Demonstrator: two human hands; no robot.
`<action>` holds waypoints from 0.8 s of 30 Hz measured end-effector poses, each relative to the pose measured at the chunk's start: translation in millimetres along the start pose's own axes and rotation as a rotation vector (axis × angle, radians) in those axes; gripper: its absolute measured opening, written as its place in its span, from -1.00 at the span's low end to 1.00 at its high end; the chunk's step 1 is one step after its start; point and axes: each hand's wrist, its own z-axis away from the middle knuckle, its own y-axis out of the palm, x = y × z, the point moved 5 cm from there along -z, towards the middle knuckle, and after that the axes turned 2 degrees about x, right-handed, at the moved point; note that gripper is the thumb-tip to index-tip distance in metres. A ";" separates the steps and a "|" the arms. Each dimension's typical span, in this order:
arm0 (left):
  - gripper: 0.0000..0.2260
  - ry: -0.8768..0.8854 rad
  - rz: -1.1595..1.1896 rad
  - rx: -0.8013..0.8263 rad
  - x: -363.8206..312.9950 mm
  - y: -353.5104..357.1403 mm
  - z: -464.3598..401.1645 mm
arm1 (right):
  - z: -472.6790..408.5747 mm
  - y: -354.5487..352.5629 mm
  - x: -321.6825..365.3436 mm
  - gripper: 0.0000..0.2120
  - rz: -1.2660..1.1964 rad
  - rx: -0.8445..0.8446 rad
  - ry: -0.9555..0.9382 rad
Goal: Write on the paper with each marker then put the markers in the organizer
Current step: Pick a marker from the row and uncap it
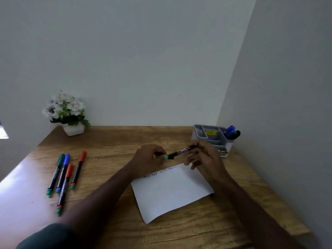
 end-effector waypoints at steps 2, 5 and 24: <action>-0.88 0.005 -0.016 0.031 0.1 8.5 -3.5 | -3.3 2.6 0.9 -0.81 0.154 -0.006 -0.064; -0.83 0.005 -0.053 0.058 0.2 18.8 -4.0 | -5.8 6.0 -0.5 -0.76 0.248 -0.028 -0.184; -0.46 0.054 -0.277 0.284 10.3 31.2 1.9 | -10.6 13.1 -35.1 -0.80 0.272 0.015 0.061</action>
